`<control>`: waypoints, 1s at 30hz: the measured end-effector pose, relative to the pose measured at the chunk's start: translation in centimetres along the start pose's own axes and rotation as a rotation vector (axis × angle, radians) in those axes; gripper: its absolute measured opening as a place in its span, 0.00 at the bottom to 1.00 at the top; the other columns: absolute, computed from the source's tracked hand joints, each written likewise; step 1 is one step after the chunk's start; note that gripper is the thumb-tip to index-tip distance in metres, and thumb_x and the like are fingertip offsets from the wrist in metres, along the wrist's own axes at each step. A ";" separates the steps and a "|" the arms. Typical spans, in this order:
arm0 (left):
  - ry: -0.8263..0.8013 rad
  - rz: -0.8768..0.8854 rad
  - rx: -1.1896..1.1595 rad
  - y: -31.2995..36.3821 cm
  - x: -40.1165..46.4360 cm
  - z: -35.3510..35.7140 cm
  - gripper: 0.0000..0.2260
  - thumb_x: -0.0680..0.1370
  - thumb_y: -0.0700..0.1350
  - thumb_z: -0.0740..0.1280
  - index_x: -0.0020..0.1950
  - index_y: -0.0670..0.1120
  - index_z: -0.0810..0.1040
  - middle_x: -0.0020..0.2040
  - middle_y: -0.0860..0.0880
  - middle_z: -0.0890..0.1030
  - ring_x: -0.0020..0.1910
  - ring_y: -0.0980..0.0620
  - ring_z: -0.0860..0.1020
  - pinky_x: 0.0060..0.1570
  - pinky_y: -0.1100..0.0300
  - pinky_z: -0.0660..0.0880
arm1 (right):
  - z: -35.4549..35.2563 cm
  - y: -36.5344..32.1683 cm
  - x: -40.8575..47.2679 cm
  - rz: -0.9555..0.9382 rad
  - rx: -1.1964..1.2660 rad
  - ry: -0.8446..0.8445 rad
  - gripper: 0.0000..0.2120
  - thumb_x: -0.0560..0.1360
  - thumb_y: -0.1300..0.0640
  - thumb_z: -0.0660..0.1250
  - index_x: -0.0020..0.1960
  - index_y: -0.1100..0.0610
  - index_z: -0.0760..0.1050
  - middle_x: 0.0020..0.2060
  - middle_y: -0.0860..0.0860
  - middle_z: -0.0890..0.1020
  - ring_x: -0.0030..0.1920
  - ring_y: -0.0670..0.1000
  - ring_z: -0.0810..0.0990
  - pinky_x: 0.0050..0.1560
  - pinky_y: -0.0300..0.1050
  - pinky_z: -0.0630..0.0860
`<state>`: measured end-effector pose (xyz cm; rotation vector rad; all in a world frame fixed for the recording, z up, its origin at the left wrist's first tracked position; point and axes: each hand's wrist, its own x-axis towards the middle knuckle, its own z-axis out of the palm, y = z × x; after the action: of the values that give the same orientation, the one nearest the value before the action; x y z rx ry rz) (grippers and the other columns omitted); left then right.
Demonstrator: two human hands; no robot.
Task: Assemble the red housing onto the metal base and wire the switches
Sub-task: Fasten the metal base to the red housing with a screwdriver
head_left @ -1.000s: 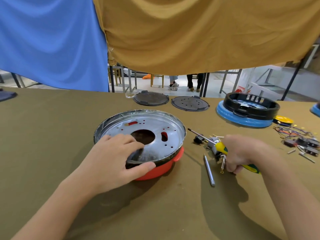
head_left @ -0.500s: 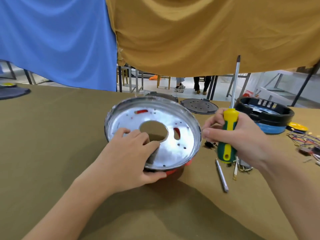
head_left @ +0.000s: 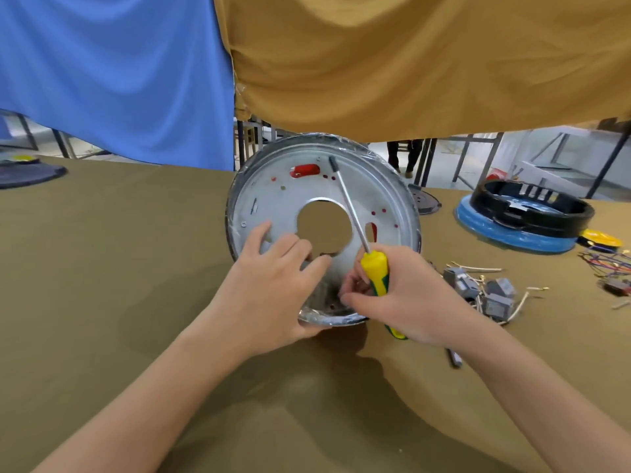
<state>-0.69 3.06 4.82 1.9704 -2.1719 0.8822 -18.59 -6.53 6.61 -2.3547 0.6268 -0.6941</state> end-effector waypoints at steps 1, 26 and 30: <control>0.002 -0.003 -0.010 0.1 0.0 0.1 0.31 0.68 0.68 0.69 0.61 0.46 0.80 0.50 0.47 0.80 0.53 0.45 0.79 0.65 0.39 0.67 | 0.1 0.0 0.1 0.005 -0.016 -0.020 0.09 0.70 0.61 0.74 0.37 0.51 0.75 0.36 0.51 0.84 0.40 0.51 0.83 0.43 0.57 0.80; 0.019 -0.047 -0.001 0.3 0.4 0.6 0.32 0.68 0.70 0.67 0.58 0.46 0.82 0.51 0.46 0.82 0.54 0.45 0.79 0.64 0.41 0.69 | 0.9 0.0 2.4 0.178 -0.128 -0.113 0.09 0.70 0.58 0.76 0.44 0.55 0.76 0.39 0.52 0.84 0.42 0.53 0.83 0.47 0.58 0.81; 0.013 -0.073 -0.008 0.3 0.5 0.8 0.32 0.69 0.71 0.65 0.57 0.46 0.81 0.50 0.46 0.82 0.53 0.44 0.79 0.63 0.40 0.70 | 1.4 -0.2 2.4 0.167 -0.219 -0.067 0.09 0.71 0.57 0.75 0.45 0.53 0.75 0.40 0.51 0.82 0.43 0.52 0.81 0.47 0.56 0.80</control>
<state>-0.81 2.27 4.21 2.0196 -2.0792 0.8723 -15.88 -7.16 6.58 -2.4761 0.8979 -0.4908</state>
